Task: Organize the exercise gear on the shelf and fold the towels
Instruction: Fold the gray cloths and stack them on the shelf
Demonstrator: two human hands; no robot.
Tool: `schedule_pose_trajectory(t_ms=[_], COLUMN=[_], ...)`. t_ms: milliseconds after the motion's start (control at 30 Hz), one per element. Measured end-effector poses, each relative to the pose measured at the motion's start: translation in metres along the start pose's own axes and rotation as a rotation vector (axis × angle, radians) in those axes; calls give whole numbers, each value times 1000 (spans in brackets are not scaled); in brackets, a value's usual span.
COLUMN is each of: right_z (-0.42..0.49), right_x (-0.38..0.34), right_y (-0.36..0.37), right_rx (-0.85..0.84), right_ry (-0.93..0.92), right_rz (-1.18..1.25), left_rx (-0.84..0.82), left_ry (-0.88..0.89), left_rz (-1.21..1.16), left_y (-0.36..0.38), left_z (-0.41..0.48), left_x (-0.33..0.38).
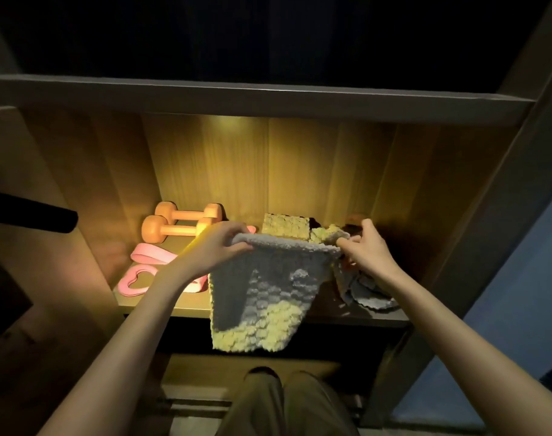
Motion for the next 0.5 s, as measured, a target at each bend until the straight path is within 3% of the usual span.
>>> schedule_pose_trajectory(t_ms=[200, 267, 367, 500], right_z=[10, 17, 28, 36], right_x=[0, -2, -6, -13], right_y=[-9, -13, -19, -29], right_rx=[-12, 5, 35, 105], right_ry=[61, 89, 125, 92], right_rz=[259, 307, 409, 508], left_rx=[214, 215, 216, 443], left_ry=[-41, -105, -155, -66], left_rz=[27, 36, -40, -238], left_y=[-24, -23, -22, -47], left_z=[20, 35, 52, 60], left_x=[-10, -22, -31, -20])
Point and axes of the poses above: each hand's wrist, its own z-axis towards the middle knuckle, its own y-axis out of the palm, x = y × z, the point moved 9 cm from there along z, towards the middle knuckle, and after that the axes turned 1 degree about x, right-handed, at the moved point
